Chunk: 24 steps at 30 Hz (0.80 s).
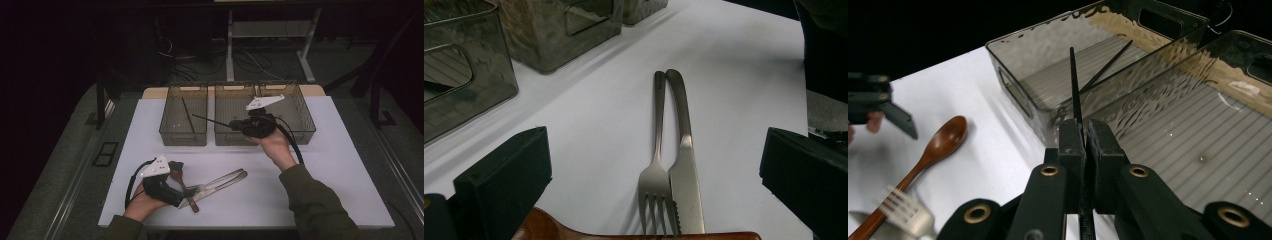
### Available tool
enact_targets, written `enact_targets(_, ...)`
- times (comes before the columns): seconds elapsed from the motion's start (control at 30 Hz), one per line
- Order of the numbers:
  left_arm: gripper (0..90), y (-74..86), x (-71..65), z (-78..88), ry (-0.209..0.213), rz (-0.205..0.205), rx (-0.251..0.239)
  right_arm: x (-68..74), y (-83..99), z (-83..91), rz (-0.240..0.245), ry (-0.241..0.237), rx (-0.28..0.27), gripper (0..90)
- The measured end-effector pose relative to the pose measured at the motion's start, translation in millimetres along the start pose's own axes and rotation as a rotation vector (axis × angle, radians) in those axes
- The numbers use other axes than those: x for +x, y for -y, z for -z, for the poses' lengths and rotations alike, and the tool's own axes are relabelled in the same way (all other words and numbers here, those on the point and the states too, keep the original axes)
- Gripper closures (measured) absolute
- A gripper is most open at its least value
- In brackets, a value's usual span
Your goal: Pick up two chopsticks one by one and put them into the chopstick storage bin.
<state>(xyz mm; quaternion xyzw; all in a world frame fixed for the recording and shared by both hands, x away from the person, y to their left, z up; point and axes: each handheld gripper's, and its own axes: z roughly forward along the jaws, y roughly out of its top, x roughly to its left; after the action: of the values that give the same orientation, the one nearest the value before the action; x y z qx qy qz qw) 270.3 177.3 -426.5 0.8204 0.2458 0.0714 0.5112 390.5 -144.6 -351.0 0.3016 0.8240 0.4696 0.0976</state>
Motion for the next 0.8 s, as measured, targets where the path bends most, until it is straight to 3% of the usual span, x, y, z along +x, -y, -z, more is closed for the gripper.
enact_targets(0.2,0.0,-0.3,-0.3,0.2,0.005,-0.001,-0.004,1.0,-11.6,-18.8,-0.023,0.013,0.011,85.0)
enact_targets(0.53,0.0,-0.7,0.0,0.7,0.001,-0.003,-0.007,6.2,-30.8,-53.1,-0.020,0.038,0.025,85.0)
enact_targets(0.8,0.0,-0.8,-0.1,0.5,0.001,0.001,-0.015,6.0,-45.6,-83.2,-0.018,0.071,0.071,84.9)
